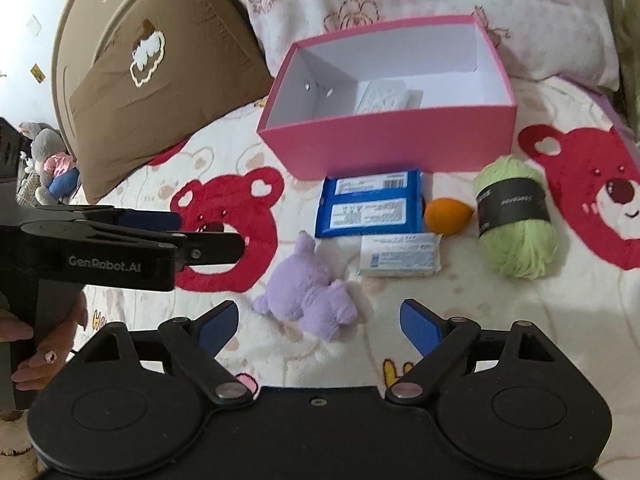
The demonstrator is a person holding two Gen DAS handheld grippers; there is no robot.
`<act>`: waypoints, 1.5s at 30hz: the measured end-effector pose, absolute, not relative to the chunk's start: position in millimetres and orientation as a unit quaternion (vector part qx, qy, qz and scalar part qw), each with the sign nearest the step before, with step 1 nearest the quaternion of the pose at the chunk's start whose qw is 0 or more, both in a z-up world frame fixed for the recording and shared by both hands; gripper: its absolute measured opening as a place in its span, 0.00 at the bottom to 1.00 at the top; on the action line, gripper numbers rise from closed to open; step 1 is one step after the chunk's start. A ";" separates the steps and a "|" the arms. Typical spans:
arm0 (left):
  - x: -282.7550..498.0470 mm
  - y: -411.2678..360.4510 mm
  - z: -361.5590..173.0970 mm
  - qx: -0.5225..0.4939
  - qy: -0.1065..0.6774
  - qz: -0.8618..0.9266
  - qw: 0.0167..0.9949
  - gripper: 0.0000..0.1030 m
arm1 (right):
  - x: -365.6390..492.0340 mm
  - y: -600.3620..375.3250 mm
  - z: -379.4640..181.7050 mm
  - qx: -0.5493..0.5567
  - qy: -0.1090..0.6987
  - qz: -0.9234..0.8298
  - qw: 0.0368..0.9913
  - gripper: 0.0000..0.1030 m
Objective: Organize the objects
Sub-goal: 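Withdraw the left tool and move it toward the lilac plush toy, then close the left gripper on the lilac plush toy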
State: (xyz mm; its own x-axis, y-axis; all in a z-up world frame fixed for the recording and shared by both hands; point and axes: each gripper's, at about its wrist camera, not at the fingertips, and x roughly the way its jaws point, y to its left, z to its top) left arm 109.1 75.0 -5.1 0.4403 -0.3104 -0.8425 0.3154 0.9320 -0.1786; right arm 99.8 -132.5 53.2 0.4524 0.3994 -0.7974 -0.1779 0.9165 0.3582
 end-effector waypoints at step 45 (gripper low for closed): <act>121.3 83.4 -94.4 -0.052 0.504 -0.170 0.845 0.66 | 131.2 -110.4 -67.4 0.220 0.538 0.168 0.796 0.60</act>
State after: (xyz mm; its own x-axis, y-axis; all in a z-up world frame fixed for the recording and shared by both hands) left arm 121.3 83.4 -94.4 0.4340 -0.3405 -0.8341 0.2347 0.9366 -0.2602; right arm 131.2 -110.4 -67.4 0.3640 0.5048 -0.7827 -0.0309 0.8465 0.5315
